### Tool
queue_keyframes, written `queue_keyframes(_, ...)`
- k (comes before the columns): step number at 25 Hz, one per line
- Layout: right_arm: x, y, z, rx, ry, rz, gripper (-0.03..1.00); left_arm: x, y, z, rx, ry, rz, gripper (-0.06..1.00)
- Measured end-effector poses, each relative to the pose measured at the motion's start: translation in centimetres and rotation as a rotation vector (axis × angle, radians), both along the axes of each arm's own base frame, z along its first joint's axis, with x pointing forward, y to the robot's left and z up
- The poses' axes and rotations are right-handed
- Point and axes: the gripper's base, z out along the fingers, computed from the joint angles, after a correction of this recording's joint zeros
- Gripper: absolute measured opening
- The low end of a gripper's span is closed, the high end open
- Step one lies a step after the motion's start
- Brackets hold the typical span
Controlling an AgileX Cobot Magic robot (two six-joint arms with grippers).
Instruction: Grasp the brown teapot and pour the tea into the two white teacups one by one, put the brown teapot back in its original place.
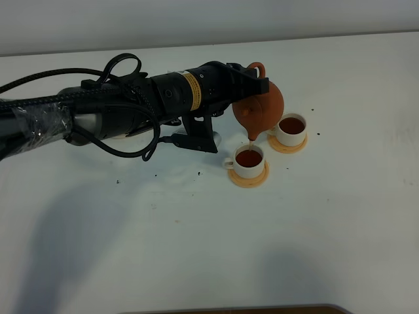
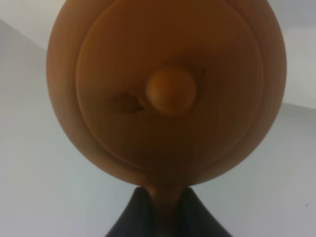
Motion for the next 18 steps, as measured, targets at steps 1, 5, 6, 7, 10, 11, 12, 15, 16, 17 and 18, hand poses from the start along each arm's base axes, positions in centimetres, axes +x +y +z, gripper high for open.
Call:
queue_keyframes(1,0.00,0.00,0.00,0.000,0.000,0.000,0.24,-0.01,0.00,-0.01,0.003,-0.002,-0.003,0.14)
queue_keyframes(5,0.00,0.00,0.00,0.000,0.000,0.000,0.24,-0.03,-0.03,0.01,0.005,-0.006,-0.009,0.14)
queue_keyframes(6,0.00,0.00,0.00,0.000,0.000,0.000,0.24,-0.03,-0.04,0.01,0.008,-0.010,-0.013,0.14)
queue_keyframes(7,0.00,0.00,0.00,0.000,0.000,0.000,0.24,-0.03,-0.04,0.01,0.013,-0.015,-0.016,0.14)
queue_keyframes(10,0.00,0.00,0.00,0.000,0.000,0.000,0.24,-0.03,-0.04,0.01,0.030,-0.032,-0.030,0.14)
queue_keyframes(11,0.00,0.00,0.00,0.000,0.000,0.000,0.24,-0.03,-0.04,0.01,0.035,-0.036,-0.033,0.14)
queue_keyframes(12,0.00,0.00,0.00,0.000,0.000,0.000,0.24,-0.03,-0.04,0.01,0.036,-0.037,-0.034,0.14)
queue_keyframes(15,0.00,0.00,0.00,0.000,0.000,0.000,0.24,-0.05,-0.10,0.06,0.035,-0.045,-0.043,0.14)
queue_keyframes(16,0.00,0.00,0.00,0.000,0.000,0.000,0.24,-0.06,-0.11,0.07,0.035,-0.047,-0.045,0.14)
queue_keyframes(17,0.00,0.00,0.00,0.000,0.000,0.000,0.24,-0.06,-0.13,0.08,0.035,-0.050,-0.048,0.14)
queue_keyframes(18,0.00,0.00,0.00,0.000,0.000,0.000,0.24,-0.06,-0.13,0.09,0.036,-0.051,-0.050,0.14)
